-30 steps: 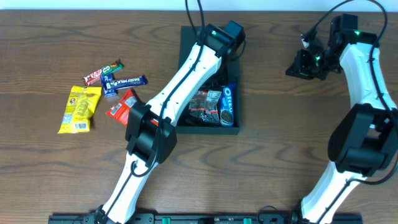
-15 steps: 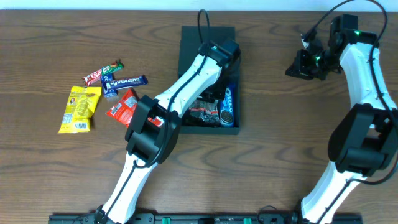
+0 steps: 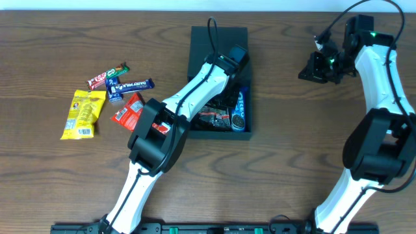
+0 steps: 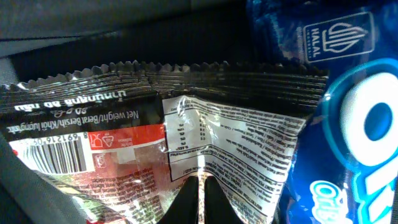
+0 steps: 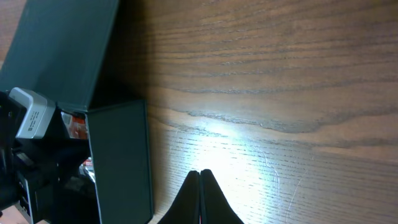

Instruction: Pack container

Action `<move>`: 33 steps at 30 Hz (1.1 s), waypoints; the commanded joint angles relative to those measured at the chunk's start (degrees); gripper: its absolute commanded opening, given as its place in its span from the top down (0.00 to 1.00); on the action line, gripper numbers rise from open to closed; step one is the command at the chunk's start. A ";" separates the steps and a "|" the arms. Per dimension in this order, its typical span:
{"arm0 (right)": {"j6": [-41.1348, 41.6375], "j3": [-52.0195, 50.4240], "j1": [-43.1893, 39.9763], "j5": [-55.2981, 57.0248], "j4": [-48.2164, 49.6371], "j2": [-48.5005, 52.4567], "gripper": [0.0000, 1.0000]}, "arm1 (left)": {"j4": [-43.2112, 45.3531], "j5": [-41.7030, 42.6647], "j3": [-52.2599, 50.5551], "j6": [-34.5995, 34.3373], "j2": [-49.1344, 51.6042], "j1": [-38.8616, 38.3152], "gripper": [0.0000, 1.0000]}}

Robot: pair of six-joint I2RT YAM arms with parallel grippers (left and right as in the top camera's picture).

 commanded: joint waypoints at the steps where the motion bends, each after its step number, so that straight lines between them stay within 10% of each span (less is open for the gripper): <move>1: -0.87 1.22 -0.39 -0.66 -0.07 -0.22 0.98 | -0.50 3.39 -1.64 1.70 0.52 -0.15 0.94; 22: -0.90 1.22 -0.39 -0.66 -0.02 -0.22 0.99 | -4.00 -2.45 4.96 0.83 -5.20 0.37 0.94; 33: -0.90 1.22 -0.39 -0.66 0.02 -0.22 0.99 | -7.48 -31.34 8.44 1.53 -22.82 7.39 0.84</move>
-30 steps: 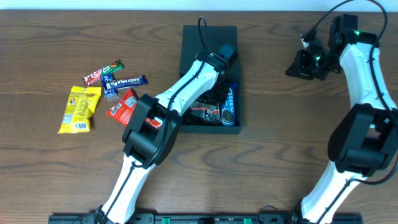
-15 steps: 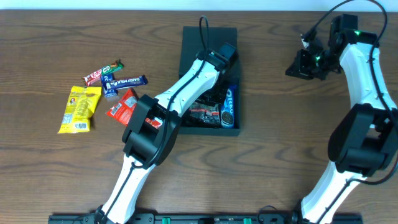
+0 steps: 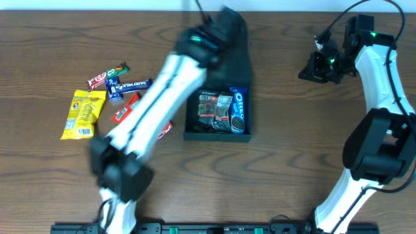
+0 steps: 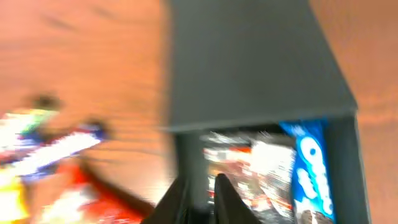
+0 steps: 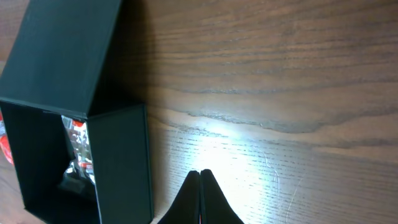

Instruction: Pack container

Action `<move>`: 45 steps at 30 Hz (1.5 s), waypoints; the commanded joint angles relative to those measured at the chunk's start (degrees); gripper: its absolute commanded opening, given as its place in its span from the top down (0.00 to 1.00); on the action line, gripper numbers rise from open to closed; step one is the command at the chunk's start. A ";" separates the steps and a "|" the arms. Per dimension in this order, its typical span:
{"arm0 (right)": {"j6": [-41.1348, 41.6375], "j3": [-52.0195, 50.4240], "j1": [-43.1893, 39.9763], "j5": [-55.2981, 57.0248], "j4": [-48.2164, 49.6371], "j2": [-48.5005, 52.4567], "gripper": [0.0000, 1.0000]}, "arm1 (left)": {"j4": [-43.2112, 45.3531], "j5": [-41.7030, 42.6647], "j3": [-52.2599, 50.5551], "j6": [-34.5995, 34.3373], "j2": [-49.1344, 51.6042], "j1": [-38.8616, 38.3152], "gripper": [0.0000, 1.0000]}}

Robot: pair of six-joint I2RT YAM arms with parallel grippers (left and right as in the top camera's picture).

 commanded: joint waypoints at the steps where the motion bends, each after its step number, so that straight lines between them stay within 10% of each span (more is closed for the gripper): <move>1: -0.87 1.20 -0.39 -0.61 -0.02 -0.22 0.99 | -3.32 -8.52 0.46 -0.94 -2.49 6.62 0.83; 11: -0.76 1.20 -0.13 -0.63 0.11 -0.22 0.99 | -13.20 7.02 -1.09 -32.94 0.94 24.15 0.86; 24: -0.22 1.20 -0.13 -0.63 -0.46 -0.22 0.99 | -13.18 6.69 -3.54 -72.43 13.68 25.70 0.75; 27: -0.22 1.20 -0.13 -0.61 -0.74 -0.22 0.99 | -12.68 7.39 -3.54 -75.10 17.49 25.68 0.57; 45: -0.20 1.18 -0.13 -0.61 -0.76 -0.22 0.99 | -1.60 3.34 -3.54 -74.79 20.76 25.68 0.51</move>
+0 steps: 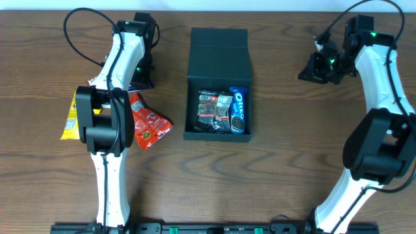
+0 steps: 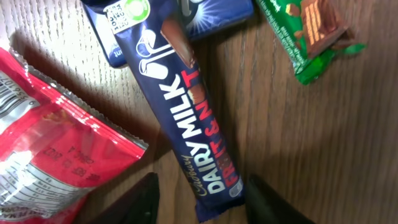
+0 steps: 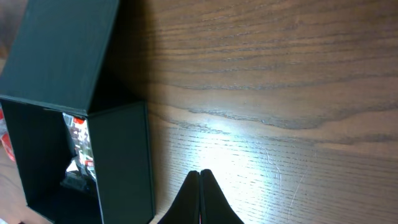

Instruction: Pack container

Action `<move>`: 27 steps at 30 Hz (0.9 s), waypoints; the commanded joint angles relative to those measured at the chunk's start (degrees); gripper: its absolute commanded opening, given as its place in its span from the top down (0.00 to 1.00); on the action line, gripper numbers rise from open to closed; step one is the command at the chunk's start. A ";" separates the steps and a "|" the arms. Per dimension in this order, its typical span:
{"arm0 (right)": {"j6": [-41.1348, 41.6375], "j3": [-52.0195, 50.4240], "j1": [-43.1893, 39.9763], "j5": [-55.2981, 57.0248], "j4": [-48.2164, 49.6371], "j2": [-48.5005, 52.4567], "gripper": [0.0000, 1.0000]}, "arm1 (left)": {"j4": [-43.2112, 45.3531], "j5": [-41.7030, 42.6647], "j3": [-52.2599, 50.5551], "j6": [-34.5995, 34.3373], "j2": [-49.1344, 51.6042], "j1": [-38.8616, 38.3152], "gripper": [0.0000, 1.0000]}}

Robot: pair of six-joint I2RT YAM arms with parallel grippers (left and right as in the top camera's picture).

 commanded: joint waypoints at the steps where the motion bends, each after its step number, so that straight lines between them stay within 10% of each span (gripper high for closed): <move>1: -0.22 1.16 -0.13 -0.48 -0.02 -0.22 0.99 | -0.17 -3.02 -0.09 -0.44 0.20 0.09 0.49; 27: 0.22 1.16 -0.13 -0.46 -0.44 -0.22 0.99 | 0.94 0.02 -0.15 0.85 4.35 0.74 0.43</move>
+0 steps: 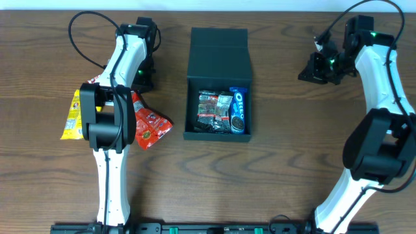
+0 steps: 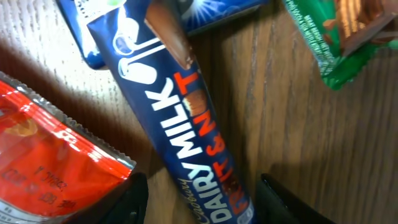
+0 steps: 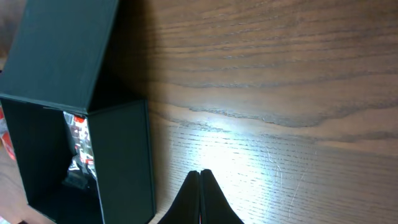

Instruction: Pack container

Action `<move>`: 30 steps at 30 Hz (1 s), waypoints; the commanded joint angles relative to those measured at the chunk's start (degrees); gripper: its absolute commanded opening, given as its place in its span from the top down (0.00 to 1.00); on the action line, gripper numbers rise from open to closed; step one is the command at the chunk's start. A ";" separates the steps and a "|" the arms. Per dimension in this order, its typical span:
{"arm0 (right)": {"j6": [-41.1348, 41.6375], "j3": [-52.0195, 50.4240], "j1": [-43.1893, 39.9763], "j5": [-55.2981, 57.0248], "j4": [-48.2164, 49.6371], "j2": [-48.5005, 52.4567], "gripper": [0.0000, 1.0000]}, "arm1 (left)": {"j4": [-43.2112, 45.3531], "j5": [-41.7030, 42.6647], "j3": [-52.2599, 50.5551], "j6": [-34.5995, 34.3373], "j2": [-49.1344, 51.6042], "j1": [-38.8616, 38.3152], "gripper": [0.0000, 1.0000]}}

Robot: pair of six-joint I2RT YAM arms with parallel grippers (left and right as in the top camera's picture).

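The black box (image 1: pixel 218 123) stands open mid-table, its lid (image 1: pixel 219 52) folded back, holding a silver-and-red packet (image 1: pixel 214 107) and an Oreo pack (image 1: pixel 238 110). My left gripper (image 1: pixel 142 81) is at the snack pile on the left, open. In the left wrist view its fingers (image 2: pixel 127 202) stand on either side of the lower end of a blue Dairy Milk Fruit & Nut bar (image 2: pixel 180 118), close above the table. My right gripper (image 3: pixel 200 186) is shut and empty, far right of the box (image 3: pixel 74 106).
Around the bar lie a red packet (image 2: pixel 50 162), a green wrapper (image 2: pixel 339 37) and a blue pack (image 2: pixel 205 12). On the table's left are a yellow packet (image 1: pixel 81 114) and the red packet (image 1: pixel 148 125). The left arm's cable (image 1: pixel 84 26) loops above.
My left gripper has come closer to the Dairy Milk bar, whose end now lies between the open fingers. The right gripper and the box are unchanged.
My left gripper was shut inside the box, on the silver-and-red packet beside the Oreo pack. Then it was over the box's lid, the packet left inside. Then it was open over the Dairy Milk bar in the left pile, and now stands lower around it.
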 commanded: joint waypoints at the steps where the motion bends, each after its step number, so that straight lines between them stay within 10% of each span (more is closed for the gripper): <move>1: 0.20 1.14 -0.13 -0.48 -0.07 -0.22 0.99 | -0.15 -0.31 -0.15 0.42 1.44 0.70 0.44; 30: 0.17 1.14 -0.13 -0.48 -0.50 -0.22 0.99 | 1.55 2.93 -0.39 2.32 3.06 0.92 0.45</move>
